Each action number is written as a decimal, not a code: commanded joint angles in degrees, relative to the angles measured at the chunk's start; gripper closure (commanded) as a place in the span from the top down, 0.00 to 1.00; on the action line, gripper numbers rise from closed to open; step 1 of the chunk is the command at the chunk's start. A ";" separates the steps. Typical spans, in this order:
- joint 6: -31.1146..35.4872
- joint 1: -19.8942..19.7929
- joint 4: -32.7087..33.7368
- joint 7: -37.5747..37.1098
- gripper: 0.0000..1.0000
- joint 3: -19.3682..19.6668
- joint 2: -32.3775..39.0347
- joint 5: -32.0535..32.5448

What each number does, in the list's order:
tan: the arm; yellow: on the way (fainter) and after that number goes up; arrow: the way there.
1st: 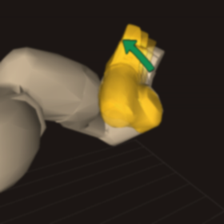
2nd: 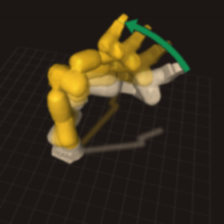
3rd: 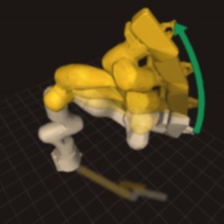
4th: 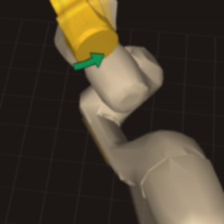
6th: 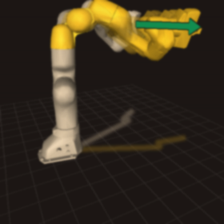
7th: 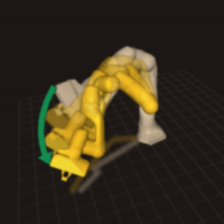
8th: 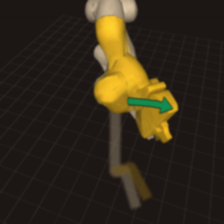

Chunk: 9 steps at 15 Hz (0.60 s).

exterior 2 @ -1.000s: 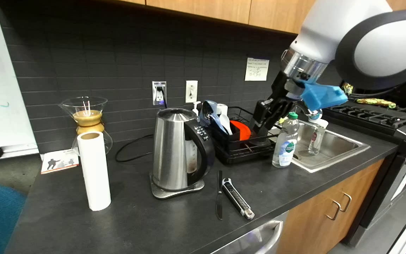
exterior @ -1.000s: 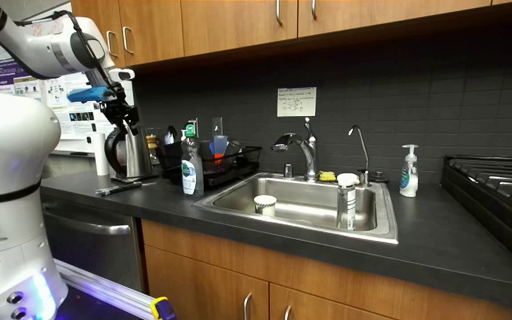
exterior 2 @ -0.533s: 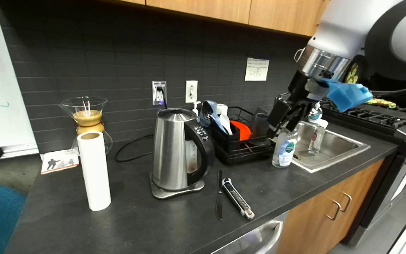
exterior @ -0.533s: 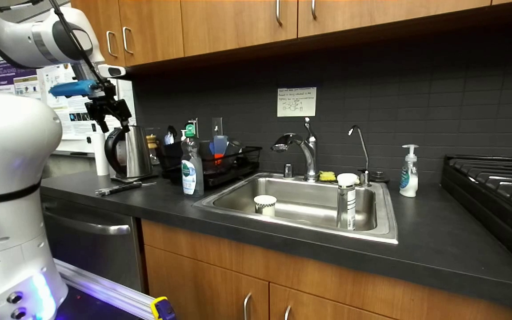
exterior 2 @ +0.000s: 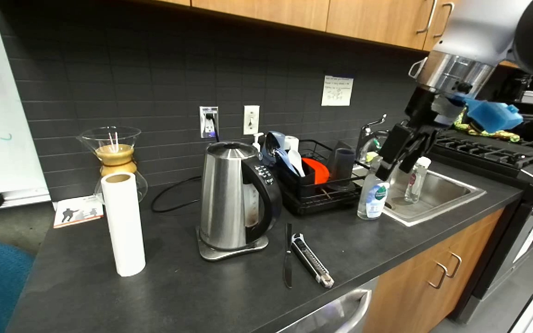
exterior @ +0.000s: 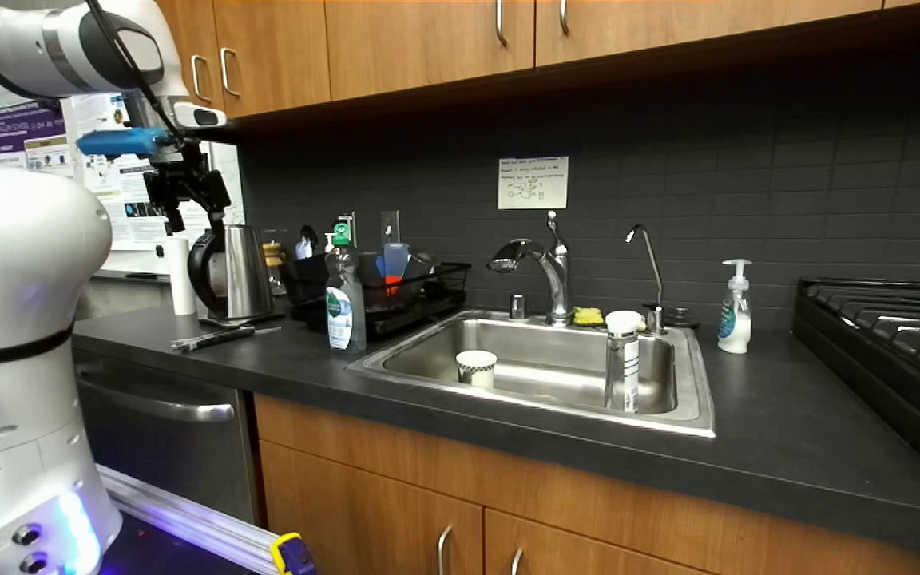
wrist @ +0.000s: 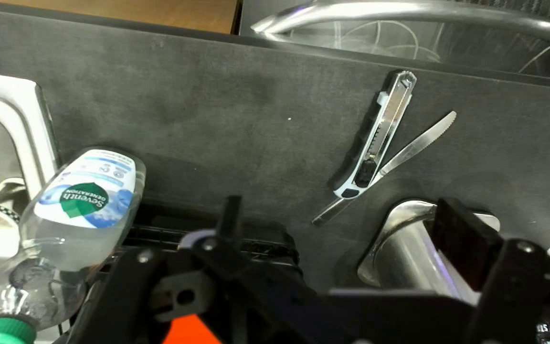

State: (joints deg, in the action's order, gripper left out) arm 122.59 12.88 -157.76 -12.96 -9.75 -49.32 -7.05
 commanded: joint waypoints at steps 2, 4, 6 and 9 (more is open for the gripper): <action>-5.87 -0.67 -0.83 2.39 1.00 1.70 -4.61 -1.33; -8.80 -1.06 -0.66 2.38 1.00 1.87 -6.10 -1.25; -11.09 -1.53 -0.66 2.39 1.00 1.92 -7.51 -1.14; -14.00 -2.08 -0.79 2.92 1.00 2.45 -9.85 -1.06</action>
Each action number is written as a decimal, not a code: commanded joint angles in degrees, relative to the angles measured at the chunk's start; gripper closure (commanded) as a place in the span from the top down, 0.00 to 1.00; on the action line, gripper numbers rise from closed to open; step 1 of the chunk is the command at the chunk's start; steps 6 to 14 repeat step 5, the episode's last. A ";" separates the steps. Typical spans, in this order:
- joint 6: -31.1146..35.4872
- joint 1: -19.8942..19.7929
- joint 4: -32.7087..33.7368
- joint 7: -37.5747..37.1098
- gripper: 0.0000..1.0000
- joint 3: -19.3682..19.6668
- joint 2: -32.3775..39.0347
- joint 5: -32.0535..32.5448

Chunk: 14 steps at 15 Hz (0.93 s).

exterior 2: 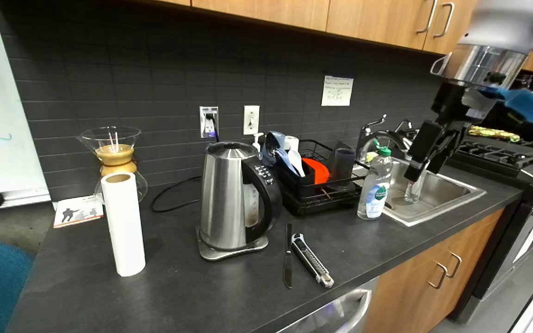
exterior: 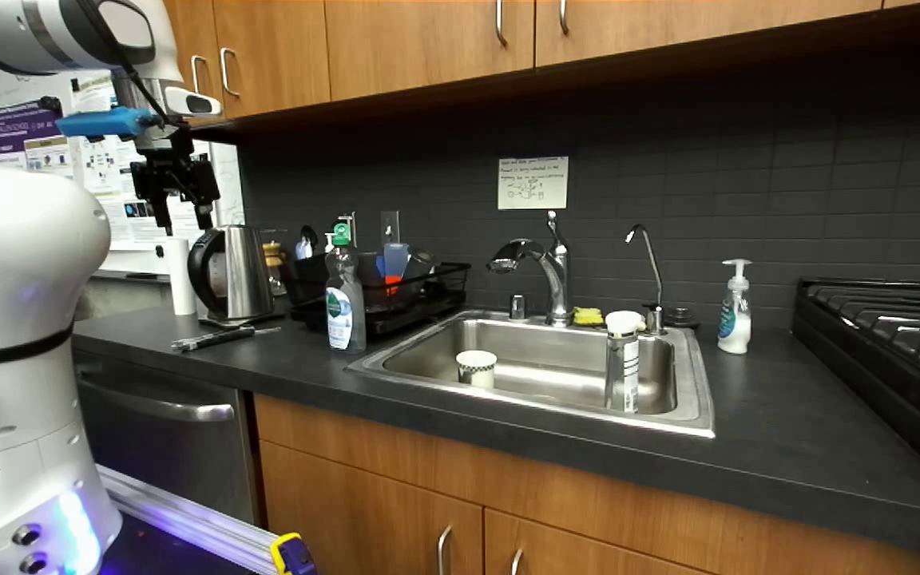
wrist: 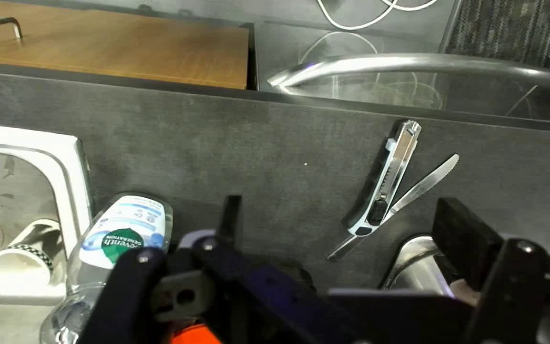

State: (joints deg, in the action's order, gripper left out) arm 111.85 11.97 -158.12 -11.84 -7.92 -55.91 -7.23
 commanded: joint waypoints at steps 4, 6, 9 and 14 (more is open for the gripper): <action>-6.10 -2.46 -0.66 1.81 1.00 1.31 -6.13 -1.08; -6.32 -3.02 -0.72 1.35 1.00 1.12 -6.70 -0.98; -6.32 -3.02 -0.72 1.35 1.00 1.12 -6.70 -0.98; -6.32 -3.02 -0.72 1.35 1.00 1.12 -6.70 -0.98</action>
